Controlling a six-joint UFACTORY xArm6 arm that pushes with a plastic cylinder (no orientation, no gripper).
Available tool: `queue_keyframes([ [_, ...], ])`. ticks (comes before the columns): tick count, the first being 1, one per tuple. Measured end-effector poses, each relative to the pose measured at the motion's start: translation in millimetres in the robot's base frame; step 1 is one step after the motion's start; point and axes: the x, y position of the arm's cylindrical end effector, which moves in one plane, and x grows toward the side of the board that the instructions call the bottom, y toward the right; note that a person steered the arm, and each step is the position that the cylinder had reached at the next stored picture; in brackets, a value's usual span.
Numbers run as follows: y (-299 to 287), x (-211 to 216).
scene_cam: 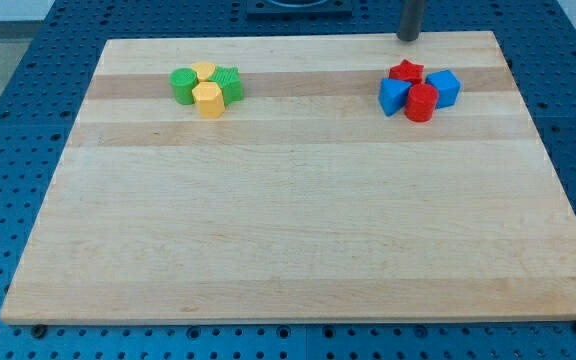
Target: Move the cube above the red circle
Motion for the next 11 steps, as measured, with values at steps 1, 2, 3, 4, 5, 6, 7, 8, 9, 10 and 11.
queue_keyframes([
  [1, 0, 0],
  [2, 3, 5],
  [3, 38, 15],
  [4, 80, 41],
  [5, 93, 88],
  [6, 93, 144],
  [7, 92, 187],
  [8, 69, 189],
  [9, 52, 185],
  [10, 46, 165],
  [11, 32, 139],
])
